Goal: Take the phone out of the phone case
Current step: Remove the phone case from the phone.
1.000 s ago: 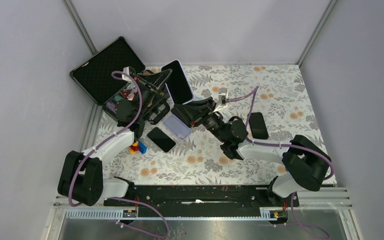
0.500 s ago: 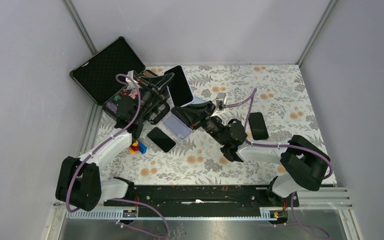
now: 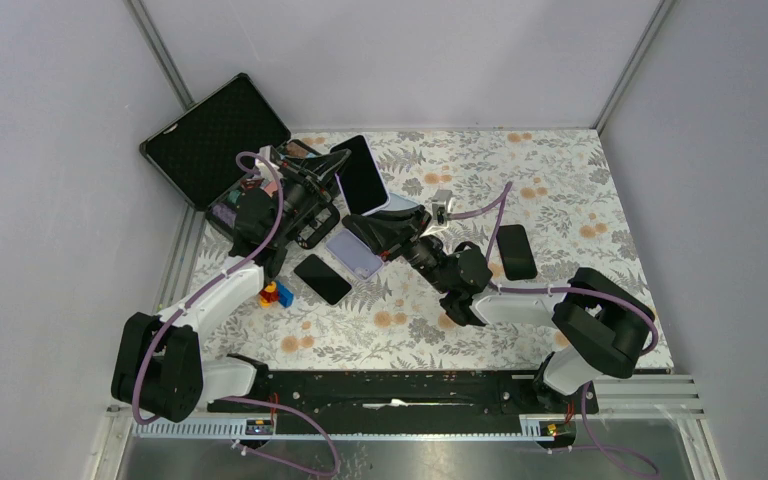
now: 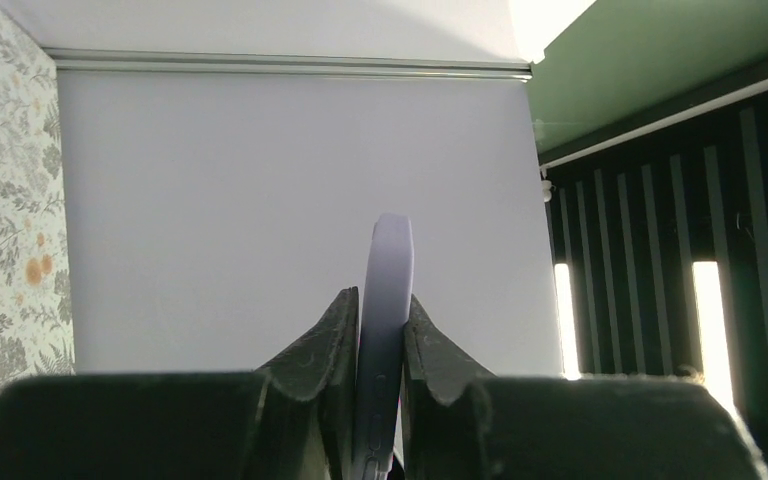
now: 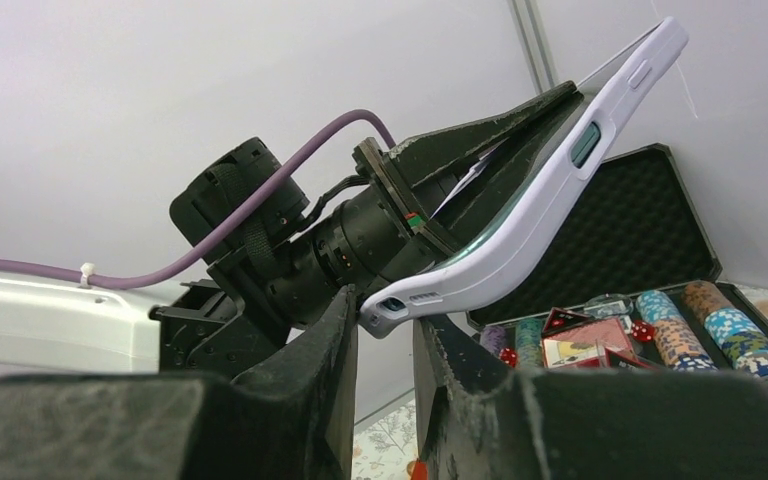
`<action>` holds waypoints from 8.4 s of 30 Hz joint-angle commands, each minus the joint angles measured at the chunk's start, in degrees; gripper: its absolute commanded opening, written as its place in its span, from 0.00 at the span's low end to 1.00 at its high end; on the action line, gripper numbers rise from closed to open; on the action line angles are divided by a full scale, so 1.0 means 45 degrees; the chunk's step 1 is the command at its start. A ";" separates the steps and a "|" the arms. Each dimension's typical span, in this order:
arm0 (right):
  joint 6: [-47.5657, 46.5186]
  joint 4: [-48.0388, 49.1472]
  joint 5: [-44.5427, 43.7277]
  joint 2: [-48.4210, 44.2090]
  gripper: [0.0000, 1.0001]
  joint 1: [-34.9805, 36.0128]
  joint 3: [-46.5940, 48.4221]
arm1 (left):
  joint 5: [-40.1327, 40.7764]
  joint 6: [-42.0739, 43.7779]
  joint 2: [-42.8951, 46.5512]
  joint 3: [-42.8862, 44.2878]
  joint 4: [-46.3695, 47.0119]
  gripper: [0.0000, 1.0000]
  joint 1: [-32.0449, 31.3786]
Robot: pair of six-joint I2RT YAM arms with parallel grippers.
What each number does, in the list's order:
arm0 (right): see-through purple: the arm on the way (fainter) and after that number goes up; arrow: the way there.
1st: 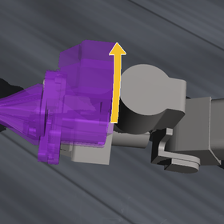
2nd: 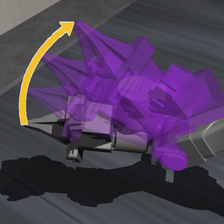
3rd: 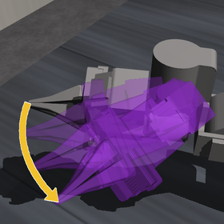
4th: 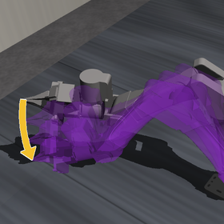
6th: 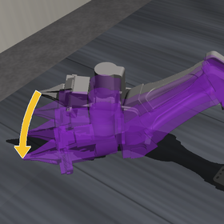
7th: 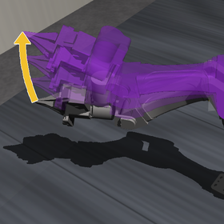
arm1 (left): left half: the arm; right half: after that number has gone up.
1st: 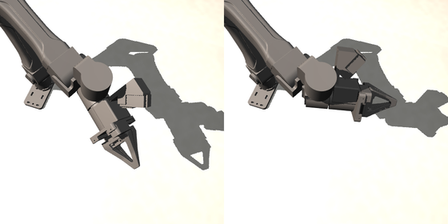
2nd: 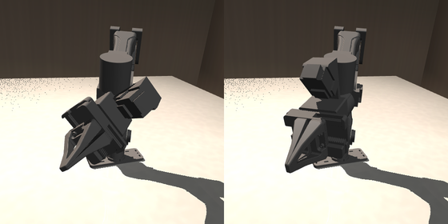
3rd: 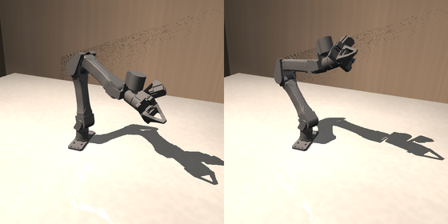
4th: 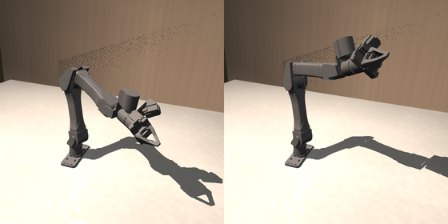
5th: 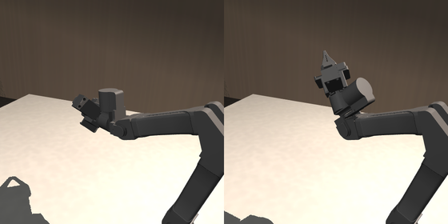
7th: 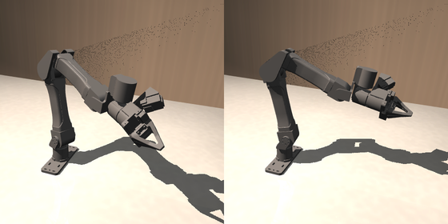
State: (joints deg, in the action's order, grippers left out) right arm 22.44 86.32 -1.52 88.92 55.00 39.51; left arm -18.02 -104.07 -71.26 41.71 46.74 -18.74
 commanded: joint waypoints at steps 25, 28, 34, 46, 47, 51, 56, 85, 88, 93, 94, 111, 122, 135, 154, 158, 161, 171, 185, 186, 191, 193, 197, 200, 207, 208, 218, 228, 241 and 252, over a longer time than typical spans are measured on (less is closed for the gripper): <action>-0.2906 -0.3300 -0.3058 0.0293 0.23 -0.0599 -0.0879 | -0.1622 -0.2474 0.1102 0.0608 -0.0411 0.00 -0.0054; -0.2656 -0.3383 -0.2767 0.0065 0.26 -0.0599 -0.0932 | -0.1499 -0.2339 0.1095 0.0577 -0.0520 0.00 -0.0034; -0.1667 -0.2991 -0.2597 -0.0570 0.56 -0.0621 -0.1208 | -0.1248 -0.2149 0.1039 0.0444 -0.0509 0.00 -0.0014; -0.0476 -0.2669 0.0261 -0.1899 0.87 -0.0680 -0.1588 | -0.0958 -0.2034 0.0765 0.0090 0.0027 0.00 0.0135; -0.0357 -0.2695 0.0702 -0.2006 0.87 -0.0680 -0.1611 | -0.0964 -0.2030 0.0745 0.0069 0.0042 0.00 0.0168; 0.0091 -0.2819 0.1253 -0.2486 0.88 -0.0697 -0.1796 | -0.0939 -0.1873 0.0682 0.0047 0.0132 0.00 0.0268; 0.0771 -0.4482 0.0560 -0.3199 0.89 -0.0784 -0.1630 | -0.0874 -0.1523 0.0638 0.0027 0.0108 0.00 0.0345; 0.6016 -0.1752 0.2980 -0.2495 0.76 -0.2134 -0.1520 | -0.1802 0.2596 0.0969 0.0198 -0.0229 0.00 0.0532; 0.6111 -0.1710 0.2675 -0.2361 0.70 -0.2145 -0.1546 | -0.1915 0.2509 0.0954 0.0250 -0.0049 0.00 0.0533; 0.6259 -0.1642 0.2337 -0.2267 0.65 -0.2139 -0.1494 | -0.1972 0.2313 0.0932 0.0259 0.0195 0.00 0.0537; 0.6332 -0.1649 0.2199 -0.2220 0.64 -0.2144 -0.1511 | -0.1991 0.2317 0.0934 0.0278 0.0247 0.00 0.0543; 0.6611 -0.2163 0.2625 -0.1794 0.26 -0.2145 -0.0975 | -0.2000 0.1868 0.0809 0.0203 0.1123 0.00 0.0533; 0.7375 -0.2320 0.2414 -0.1201 0.34 -0.2145 -0.0329 | -0.1952 0.2475 0.1146 -0.0077 0.0987 0.00 0.0523; 0.7962 -0.1542 0.2838 -0.0846 0.00 -0.2159 -0.0252 | -0.2155 0.3854 0.1127 -0.0172 -0.0002 0.23 0.0513; 0.8374 -0.3944 0.3409 -0.2477 0.00 -0.2729 -0.1244 | -0.0058 1.1381 0.3466 0.0752 -0.8970 0.99 0.0748; 0.7673 -0.6327 0.3029 -0.3384 0.00 -0.2749 -0.1270 | 0.1316 1.3536 0.3999 0.2430 -1.1159 0.99 0.0752; 0.7381 -0.9016 0.2430 -0.3907 0.00 -0.2763 -0.0977 | 0.1069 1.4641 0.4004 0.2962 -1.1727 0.99 0.0720; 0.8120 -1.1671 0.2585 -0.4413 0.00 -0.2890 -0.0849 | 0.0299 1.7378 0.2976 0.2642 -1.1101 0.98 -0.2724; 0.8147 -1.5948 0.3621 -0.4944 0.00 -0.3288 0.0581 | 0.2558 2.1396 0.2595 0.2356 -1.2520 0.75 -0.5946; 0.8151 -1.5983 0.3651 -0.4950 0.00 -0.3279 0.0606 | 0.2625 2.1448 0.2570 0.2337 -1.2524 0.75 -0.5991; 0.8351 -1.6000 0.3920 -0.4884 0.00 -0.3298 0.0719 | 0.2743 2.2232 0.1888 0.2566 -1.3093 0.59 -0.6551; 0.8298 -1.6240 0.4190 -0.4790 0.00 -0.3312 0.0904 | 0.2850 2.2426 0.1545 0.2704 -1.3413 0.53 -0.6808; 0.8098 -1.6782 0.4872 -0.4420 0.00 -0.3356 0.1478 | 0.2986 2.2454 0.1148 0.2838 -1.3628 0.54 -0.7084; 0.8120 -1.6781 0.4898 -0.4400 0.00 -0.3356 0.1437 | 0.3640 2.2376 0.0972 0.2899 -1.3750 0.55 -0.7107; 0.8139 -1.6708 0.4844 -0.4493 0.00 -0.3362 0.1261 | 0.4713 2.2238 0.1097 0.2908 -1.3674 0.45 -0.7137; 0.8127 -1.6670 0.4846 -0.4505 0.00 -0.3364 0.1253 | 0.4816 2.2205 0.1130 0.2899 -1.3652 0.44 -0.7126; 0.8120 -1.6664 0.4937 -0.4487 0.00 -0.3371 0.1212 | 0.6443 2.1703 0.1780 0.2532 -1.3054 0.30 -0.7194; 0.8003 -1.6259 0.5484 -0.4533 0.00 -0.3358 0.1314 | 0.8411 2.1067 0.1316 0.2633 -1.3052 0.31 -0.7376; 0.8066 -1.5706 0.6245 -0.4038 0.00 -0.3372 0.1725 | 0.8653 2.1207 0.1027 0.2703 -1.3073 0.37 -0.7411; 0.6658 -1.7141 0.5710 -0.4004 0.00 -0.3527 0.1930 | 1.0408 2.1723 0.1606 0.3326 -1.3951 0.00 -0.7412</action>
State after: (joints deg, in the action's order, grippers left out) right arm 57.93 8.19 20.45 72.23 39.13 44.18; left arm 21.54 -6.96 -66.37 53.67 -17.12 -52.90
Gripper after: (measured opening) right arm 0.177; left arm 0.042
